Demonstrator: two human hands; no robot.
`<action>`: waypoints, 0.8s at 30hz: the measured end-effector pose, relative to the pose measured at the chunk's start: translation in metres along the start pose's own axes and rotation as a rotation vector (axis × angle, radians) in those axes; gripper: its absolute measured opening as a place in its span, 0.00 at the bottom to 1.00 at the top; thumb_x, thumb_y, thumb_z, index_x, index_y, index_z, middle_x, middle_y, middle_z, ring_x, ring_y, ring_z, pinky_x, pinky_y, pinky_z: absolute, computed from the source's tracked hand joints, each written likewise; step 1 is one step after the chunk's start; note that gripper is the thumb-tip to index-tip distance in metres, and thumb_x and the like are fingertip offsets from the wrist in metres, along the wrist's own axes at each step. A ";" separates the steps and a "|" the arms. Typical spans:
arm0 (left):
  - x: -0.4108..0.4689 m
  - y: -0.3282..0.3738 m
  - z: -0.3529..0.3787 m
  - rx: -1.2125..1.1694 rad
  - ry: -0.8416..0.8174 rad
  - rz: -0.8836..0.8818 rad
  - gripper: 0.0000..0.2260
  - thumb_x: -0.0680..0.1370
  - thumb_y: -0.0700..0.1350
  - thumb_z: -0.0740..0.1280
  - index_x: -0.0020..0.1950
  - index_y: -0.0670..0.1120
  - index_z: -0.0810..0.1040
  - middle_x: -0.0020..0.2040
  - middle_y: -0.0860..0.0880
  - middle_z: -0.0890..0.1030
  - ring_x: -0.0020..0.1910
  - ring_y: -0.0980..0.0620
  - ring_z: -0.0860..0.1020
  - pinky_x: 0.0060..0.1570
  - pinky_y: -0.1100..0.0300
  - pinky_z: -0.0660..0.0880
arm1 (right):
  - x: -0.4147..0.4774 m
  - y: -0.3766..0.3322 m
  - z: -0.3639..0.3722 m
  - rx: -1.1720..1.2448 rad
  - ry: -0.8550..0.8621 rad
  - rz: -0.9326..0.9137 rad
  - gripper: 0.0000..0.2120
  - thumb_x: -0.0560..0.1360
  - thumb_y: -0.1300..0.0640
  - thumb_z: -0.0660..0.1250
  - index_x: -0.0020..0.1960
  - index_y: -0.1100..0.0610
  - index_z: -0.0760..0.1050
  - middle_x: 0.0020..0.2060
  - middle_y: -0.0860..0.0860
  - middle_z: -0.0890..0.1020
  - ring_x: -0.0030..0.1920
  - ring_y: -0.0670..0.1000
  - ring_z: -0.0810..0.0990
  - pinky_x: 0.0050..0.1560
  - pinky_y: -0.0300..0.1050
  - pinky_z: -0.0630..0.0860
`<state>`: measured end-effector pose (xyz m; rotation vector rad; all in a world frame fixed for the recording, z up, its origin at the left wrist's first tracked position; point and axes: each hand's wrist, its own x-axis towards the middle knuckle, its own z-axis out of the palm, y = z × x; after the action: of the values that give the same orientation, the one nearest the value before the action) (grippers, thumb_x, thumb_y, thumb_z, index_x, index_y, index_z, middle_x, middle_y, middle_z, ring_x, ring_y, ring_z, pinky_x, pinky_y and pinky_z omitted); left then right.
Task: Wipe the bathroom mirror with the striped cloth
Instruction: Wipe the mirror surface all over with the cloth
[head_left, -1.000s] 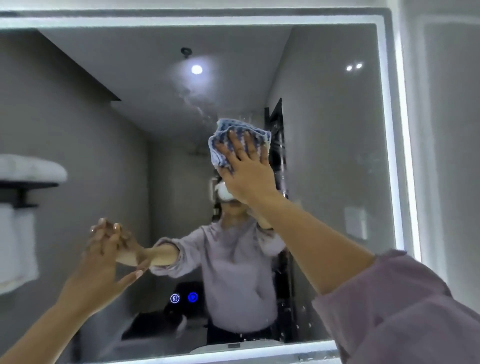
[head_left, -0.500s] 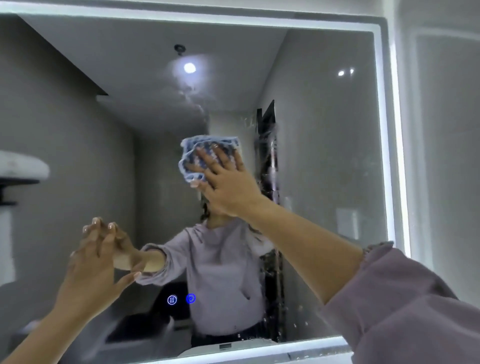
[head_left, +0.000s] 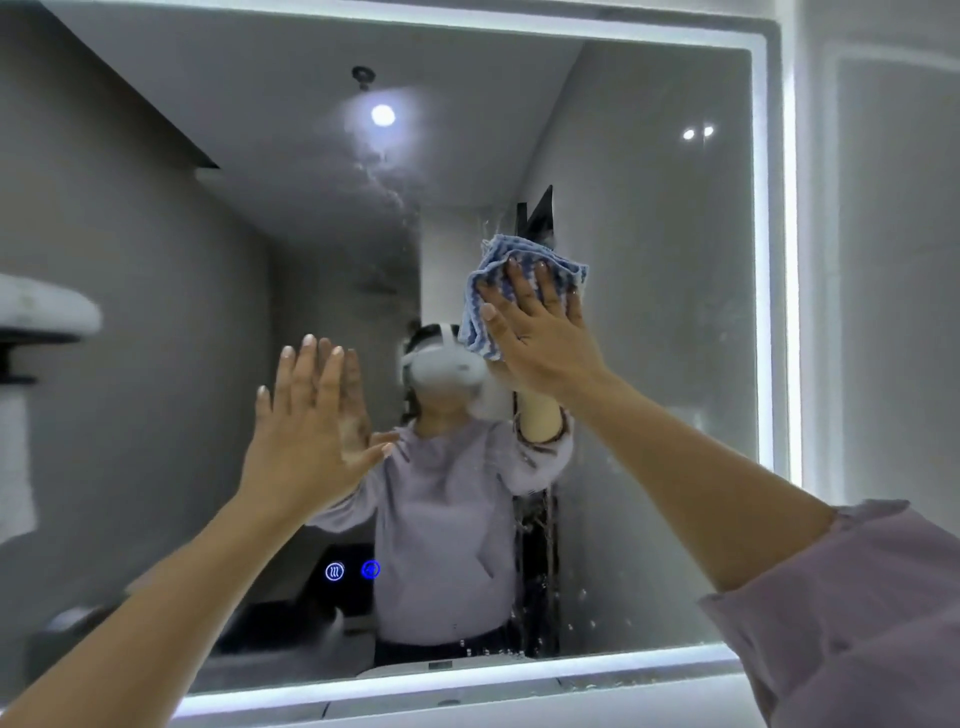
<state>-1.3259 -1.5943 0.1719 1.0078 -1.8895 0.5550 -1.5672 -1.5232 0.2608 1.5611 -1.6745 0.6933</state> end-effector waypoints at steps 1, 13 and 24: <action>0.003 0.005 0.005 -0.038 -0.029 -0.035 0.49 0.67 0.71 0.60 0.77 0.43 0.45 0.77 0.41 0.44 0.76 0.41 0.43 0.69 0.36 0.53 | 0.001 0.000 0.000 -0.002 0.006 0.006 0.26 0.82 0.41 0.42 0.77 0.41 0.38 0.77 0.45 0.37 0.76 0.51 0.32 0.74 0.58 0.34; 0.006 0.015 0.039 -0.093 -0.051 -0.146 0.53 0.69 0.67 0.64 0.72 0.46 0.28 0.73 0.44 0.28 0.72 0.44 0.29 0.71 0.39 0.39 | 0.016 -0.029 0.027 -0.166 0.255 -0.040 0.25 0.79 0.43 0.38 0.76 0.42 0.40 0.78 0.52 0.46 0.77 0.59 0.40 0.72 0.65 0.36; 0.006 0.013 0.041 -0.071 -0.029 -0.140 0.54 0.67 0.67 0.66 0.74 0.46 0.33 0.75 0.42 0.32 0.74 0.44 0.33 0.70 0.38 0.42 | 0.042 0.001 0.001 -0.236 0.249 -0.146 0.29 0.82 0.42 0.46 0.78 0.49 0.40 0.78 0.46 0.44 0.77 0.52 0.39 0.75 0.61 0.39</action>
<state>-1.3591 -1.6181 0.1567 1.0970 -1.8342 0.3910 -1.5682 -1.5489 0.2939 1.3549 -1.3896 0.5663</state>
